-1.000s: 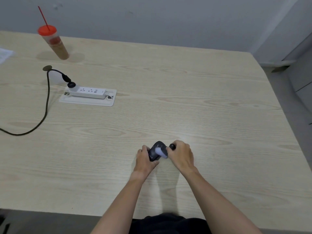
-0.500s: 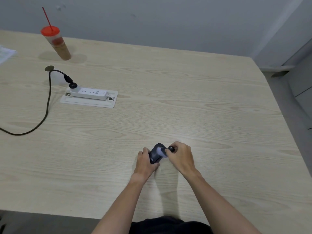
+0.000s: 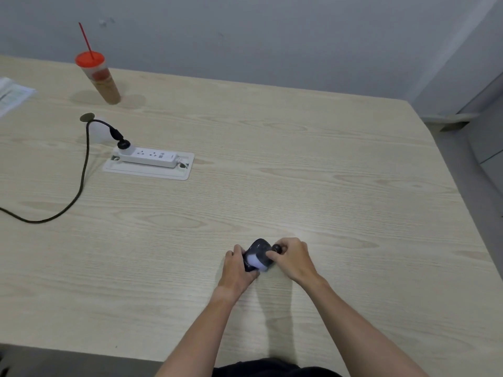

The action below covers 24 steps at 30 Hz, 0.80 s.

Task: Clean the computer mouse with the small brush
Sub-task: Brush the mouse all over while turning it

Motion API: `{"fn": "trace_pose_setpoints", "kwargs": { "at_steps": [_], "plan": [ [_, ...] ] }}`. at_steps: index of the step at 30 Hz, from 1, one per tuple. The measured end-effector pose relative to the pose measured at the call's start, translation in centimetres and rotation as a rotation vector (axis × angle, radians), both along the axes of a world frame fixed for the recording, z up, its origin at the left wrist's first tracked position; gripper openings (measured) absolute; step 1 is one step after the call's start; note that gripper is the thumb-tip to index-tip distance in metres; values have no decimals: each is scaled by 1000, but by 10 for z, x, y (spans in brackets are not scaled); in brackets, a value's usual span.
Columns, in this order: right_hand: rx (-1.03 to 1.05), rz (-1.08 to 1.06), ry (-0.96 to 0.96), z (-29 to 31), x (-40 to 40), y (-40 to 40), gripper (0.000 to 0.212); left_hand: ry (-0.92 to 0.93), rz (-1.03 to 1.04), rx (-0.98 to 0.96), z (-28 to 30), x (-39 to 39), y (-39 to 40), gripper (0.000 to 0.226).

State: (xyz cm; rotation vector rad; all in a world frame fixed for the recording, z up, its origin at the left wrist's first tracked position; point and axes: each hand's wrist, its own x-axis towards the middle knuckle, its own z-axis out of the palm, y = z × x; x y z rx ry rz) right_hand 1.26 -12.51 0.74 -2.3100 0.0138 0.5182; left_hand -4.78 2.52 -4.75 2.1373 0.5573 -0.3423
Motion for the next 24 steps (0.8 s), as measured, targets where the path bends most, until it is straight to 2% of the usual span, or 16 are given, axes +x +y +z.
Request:
{"fn": "trace_pose_setpoints", "kwargs": {
  "at_steps": [2,4,7,9,12,14,17,19,21,24],
  "plan": [
    [-99,-97,-114,1,3,-3,19,7,-6,3,2,0,1,48],
    [-95,-147,-165,3,6,-6,18,10,-10,7,1,0,1,48],
    [60,-58,-35,5,12,-3,19,13,-6,1,2,0,0,49],
    [54,11,34,5,14,1,21,19,1,-13,0,0,0,49],
    [-124,-20,-100,4,16,5,18,28,-8,-10,1,1,1,49],
    [-159,-68,-196,7,18,7,15,29,-10,-8,1,1,1,49],
    [20,-64,-90,9,25,7,15,33,-7,-13,2,2,0,50],
    [53,14,9,9,27,7,17,35,-7,-13,1,2,0,51],
    [-58,33,-19,4,26,4,18,31,-10,-7,1,2,0,51],
    [-259,5,-192,0,22,1,16,28,-17,-3,0,2,1,49]
  ]
}}
